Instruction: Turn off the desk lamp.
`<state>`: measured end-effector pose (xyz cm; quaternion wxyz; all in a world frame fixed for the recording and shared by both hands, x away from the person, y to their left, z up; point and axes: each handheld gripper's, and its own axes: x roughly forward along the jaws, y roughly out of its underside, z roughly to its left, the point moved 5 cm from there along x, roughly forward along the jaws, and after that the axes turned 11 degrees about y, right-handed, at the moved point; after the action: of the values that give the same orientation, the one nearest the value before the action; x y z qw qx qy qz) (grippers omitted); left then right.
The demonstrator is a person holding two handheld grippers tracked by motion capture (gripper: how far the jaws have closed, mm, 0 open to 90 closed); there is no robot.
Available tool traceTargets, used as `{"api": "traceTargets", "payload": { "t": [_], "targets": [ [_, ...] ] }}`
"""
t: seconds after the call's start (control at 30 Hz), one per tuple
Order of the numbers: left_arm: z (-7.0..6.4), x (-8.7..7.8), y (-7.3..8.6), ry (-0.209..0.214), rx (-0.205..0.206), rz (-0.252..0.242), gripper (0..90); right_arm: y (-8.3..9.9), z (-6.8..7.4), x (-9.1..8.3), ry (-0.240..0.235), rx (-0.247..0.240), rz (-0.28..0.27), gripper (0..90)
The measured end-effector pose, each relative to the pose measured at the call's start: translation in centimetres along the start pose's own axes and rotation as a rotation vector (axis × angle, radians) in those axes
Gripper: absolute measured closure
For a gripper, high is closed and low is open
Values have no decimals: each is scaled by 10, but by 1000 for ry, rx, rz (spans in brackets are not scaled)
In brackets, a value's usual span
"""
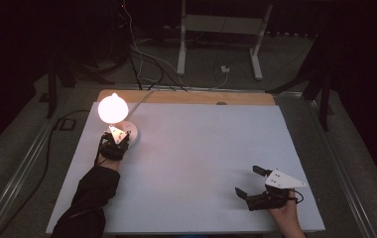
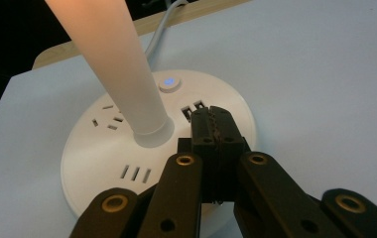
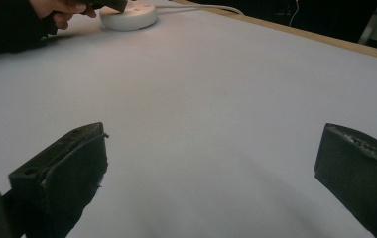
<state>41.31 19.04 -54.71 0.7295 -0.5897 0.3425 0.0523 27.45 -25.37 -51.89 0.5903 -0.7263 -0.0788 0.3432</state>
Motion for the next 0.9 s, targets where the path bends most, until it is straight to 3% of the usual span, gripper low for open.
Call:
{"api": "traceTargets", "payload": {
  "t": [0.13, 0.3, 0.9],
  "targets": [
    [0, -2, -3, 10, -3, -8, 900, 0, 0, 0, -1, -1, 0, 0],
    [3, -14, -15, 6, -15, -70, 900, 0, -1, 0, 0, 8, -1, 0],
    [1, -9, -10, 21, -3, -36, 900, 0, -1, 0, 0, 5, 0, 0]
  ]
}}
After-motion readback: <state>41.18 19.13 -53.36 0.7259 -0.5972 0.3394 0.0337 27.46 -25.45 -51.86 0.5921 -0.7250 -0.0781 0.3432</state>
